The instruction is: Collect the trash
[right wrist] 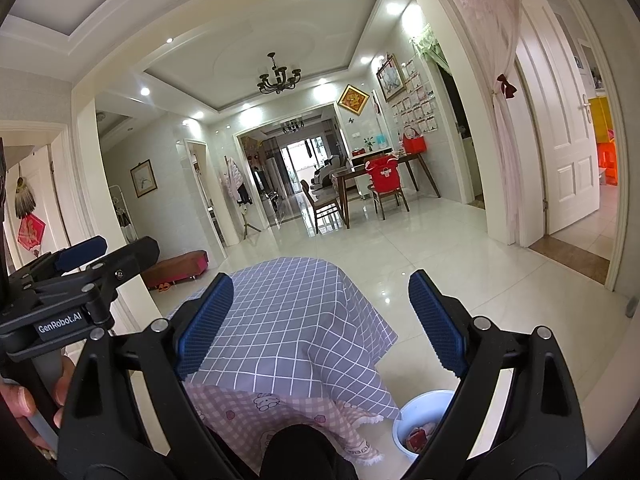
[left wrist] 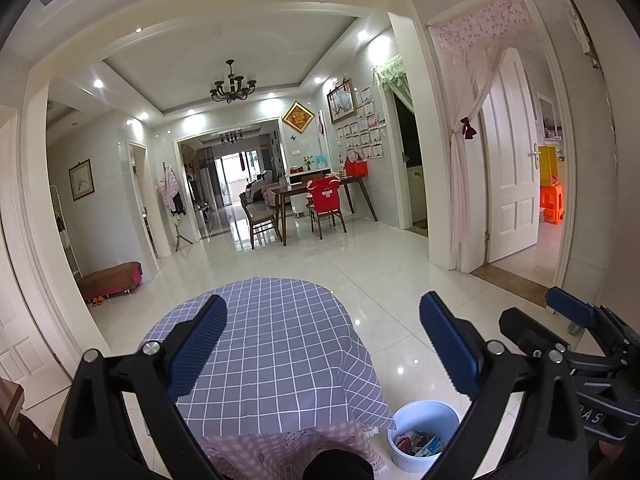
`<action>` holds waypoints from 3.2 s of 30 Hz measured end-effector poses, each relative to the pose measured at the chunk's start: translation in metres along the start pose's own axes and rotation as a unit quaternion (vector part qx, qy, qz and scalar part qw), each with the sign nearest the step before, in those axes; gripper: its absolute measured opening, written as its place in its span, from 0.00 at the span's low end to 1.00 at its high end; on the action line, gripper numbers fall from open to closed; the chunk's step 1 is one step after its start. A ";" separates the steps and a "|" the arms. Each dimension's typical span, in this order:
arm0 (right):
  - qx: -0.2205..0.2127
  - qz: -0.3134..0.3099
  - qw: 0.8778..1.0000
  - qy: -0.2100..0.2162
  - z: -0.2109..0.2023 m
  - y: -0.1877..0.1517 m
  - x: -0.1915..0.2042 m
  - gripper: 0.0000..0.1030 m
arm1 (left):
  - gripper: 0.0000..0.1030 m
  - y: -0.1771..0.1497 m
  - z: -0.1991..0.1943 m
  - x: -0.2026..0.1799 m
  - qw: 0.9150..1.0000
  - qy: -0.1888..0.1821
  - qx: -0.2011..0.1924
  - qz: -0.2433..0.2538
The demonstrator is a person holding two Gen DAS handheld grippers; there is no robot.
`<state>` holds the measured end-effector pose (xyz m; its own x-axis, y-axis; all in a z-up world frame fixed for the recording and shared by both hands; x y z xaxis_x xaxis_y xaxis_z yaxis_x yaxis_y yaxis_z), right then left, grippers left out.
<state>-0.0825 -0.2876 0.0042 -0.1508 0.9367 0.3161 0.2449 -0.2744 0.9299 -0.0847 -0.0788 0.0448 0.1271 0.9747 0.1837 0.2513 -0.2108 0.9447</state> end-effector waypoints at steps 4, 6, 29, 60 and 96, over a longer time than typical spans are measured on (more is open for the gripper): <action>0.001 0.000 1.000 0.000 0.001 -0.002 0.001 0.85 | 0.92 0.000 0.000 0.000 1.000 0.000 0.000 0.000; 0.000 0.000 1.000 0.000 0.000 0.000 0.001 0.85 | 0.92 0.000 0.000 0.000 1.000 0.000 0.000 0.000; 0.002 0.001 1.000 0.001 0.003 -0.003 0.003 0.85 | 0.92 -0.002 0.000 0.000 1.000 0.000 0.000 0.001; 0.003 0.002 1.000 0.001 0.003 0.000 0.006 0.85 | 0.92 -0.008 0.002 -0.009 1.000 -0.003 -0.001 0.007; 0.006 0.003 1.000 0.000 0.003 0.001 0.010 0.85 | 0.92 -0.008 0.005 -0.012 1.000 -0.004 0.001 0.008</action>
<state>-0.0806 -0.2779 0.0075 -0.1493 0.9350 0.3217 0.2580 -0.2773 0.9255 -0.0835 -0.0888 0.0336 0.1380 0.9706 0.1973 0.2518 -0.2270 0.9408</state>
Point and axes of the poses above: each gripper's, at about its wrist camera, not at the fingertips, and z roughly the way its jaws point, x to its left, y to its top, the point moved 3 cm from there along z, roughly the way its jaws point, and after that the axes turned 1 degree about y, right-handed, at the moved point
